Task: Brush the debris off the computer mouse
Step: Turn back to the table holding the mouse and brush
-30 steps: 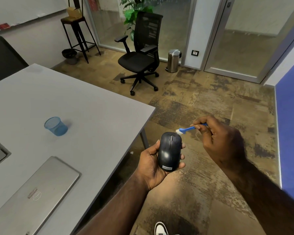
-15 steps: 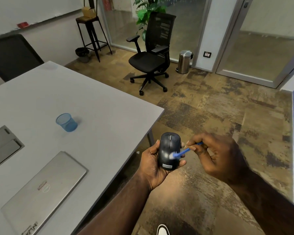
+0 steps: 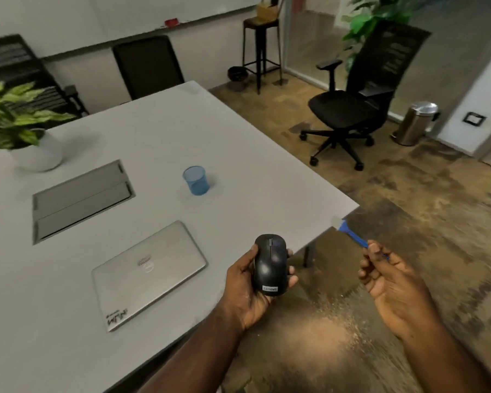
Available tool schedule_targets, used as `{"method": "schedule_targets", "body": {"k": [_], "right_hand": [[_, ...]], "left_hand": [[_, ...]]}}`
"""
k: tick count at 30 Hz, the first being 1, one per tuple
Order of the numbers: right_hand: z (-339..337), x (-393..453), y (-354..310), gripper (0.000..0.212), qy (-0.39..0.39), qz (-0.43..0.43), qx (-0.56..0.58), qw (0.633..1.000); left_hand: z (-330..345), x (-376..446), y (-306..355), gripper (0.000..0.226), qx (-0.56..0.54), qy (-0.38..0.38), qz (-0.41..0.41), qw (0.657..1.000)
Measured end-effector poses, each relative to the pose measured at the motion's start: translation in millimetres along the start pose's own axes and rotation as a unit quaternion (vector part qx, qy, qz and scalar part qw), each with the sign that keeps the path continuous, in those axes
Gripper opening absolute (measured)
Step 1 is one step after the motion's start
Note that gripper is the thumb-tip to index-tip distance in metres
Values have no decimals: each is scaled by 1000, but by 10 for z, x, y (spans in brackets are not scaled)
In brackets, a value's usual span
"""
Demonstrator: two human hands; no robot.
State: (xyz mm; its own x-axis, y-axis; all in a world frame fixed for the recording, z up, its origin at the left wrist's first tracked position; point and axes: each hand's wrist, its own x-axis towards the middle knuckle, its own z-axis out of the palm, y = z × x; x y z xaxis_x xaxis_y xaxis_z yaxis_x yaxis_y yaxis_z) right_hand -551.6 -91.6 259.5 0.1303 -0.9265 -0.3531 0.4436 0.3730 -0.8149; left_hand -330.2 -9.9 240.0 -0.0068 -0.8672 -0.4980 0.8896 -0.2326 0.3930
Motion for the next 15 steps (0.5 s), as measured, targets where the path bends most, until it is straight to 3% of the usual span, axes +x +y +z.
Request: {"method": "schedule_targets", "body": {"k": [4, 7, 12, 15], "right_hand": [[439, 303, 185, 16, -35, 109, 30, 993], [831, 503, 350, 19, -68, 145, -11, 987], [1500, 684, 708, 19, -99, 127, -132, 978], [1881, 713, 942, 19, -112, 107, -195, 968]], "left_hand": [[-259, -35, 307, 53, -16, 41, 37, 998], [-448, 0, 539, 55, -23, 64, 52, 996], [-691, 146, 959, 56, -37, 109, 89, 989], [-844, 287, 1226, 47, 13, 142, 102, 984]]}}
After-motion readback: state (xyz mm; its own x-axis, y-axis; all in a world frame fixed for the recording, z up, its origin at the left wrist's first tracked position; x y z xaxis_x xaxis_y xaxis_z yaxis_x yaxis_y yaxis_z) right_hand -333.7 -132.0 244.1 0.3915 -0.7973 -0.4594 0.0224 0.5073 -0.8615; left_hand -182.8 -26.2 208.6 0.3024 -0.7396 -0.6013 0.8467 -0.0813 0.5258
